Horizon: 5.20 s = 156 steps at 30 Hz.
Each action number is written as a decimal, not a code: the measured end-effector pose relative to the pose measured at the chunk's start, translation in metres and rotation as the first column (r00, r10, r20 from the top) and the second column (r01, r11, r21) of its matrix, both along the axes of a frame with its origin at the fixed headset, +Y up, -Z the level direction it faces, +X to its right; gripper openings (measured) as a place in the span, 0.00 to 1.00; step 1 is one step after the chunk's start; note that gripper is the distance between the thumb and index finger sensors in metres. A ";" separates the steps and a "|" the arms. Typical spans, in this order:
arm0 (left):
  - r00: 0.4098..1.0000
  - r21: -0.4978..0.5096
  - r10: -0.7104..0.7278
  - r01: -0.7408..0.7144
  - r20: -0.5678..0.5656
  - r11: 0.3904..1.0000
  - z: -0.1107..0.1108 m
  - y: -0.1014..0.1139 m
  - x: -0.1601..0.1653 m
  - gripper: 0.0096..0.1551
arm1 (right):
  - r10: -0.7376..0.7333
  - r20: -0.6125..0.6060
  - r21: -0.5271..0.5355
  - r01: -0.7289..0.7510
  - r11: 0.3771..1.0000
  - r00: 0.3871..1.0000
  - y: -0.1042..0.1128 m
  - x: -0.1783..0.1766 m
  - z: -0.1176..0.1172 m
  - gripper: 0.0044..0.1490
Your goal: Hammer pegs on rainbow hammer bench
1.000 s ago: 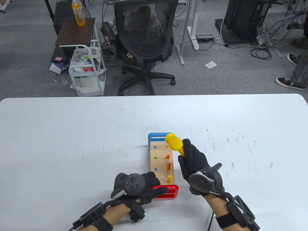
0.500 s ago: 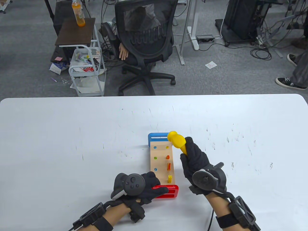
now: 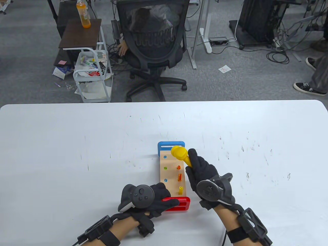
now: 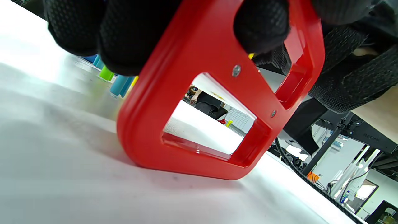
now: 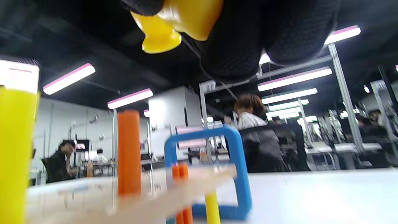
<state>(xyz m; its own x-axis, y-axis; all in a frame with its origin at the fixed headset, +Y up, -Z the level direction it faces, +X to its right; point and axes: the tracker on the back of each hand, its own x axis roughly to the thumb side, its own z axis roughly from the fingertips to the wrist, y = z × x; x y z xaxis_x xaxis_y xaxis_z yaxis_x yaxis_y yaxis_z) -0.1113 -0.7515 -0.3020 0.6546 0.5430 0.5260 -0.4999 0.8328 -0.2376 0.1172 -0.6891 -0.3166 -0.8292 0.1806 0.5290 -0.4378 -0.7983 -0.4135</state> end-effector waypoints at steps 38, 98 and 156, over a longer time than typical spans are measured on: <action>1.000 -0.002 -0.001 0.001 0.001 1.000 0.000 0.000 0.000 0.34 | -0.038 0.034 -0.017 0.039 0.999 0.999 0.035 0.020 0.013 0.42; 1.000 -0.004 0.005 -0.005 0.000 1.000 0.000 -0.001 0.000 0.34 | -0.096 -0.010 0.062 0.097 0.993 0.995 0.050 0.028 0.041 0.44; 1.000 0.001 0.000 0.000 -0.003 1.000 0.000 -0.002 0.000 0.34 | -0.042 -0.069 -0.025 0.040 0.999 0.997 0.053 0.042 0.075 0.42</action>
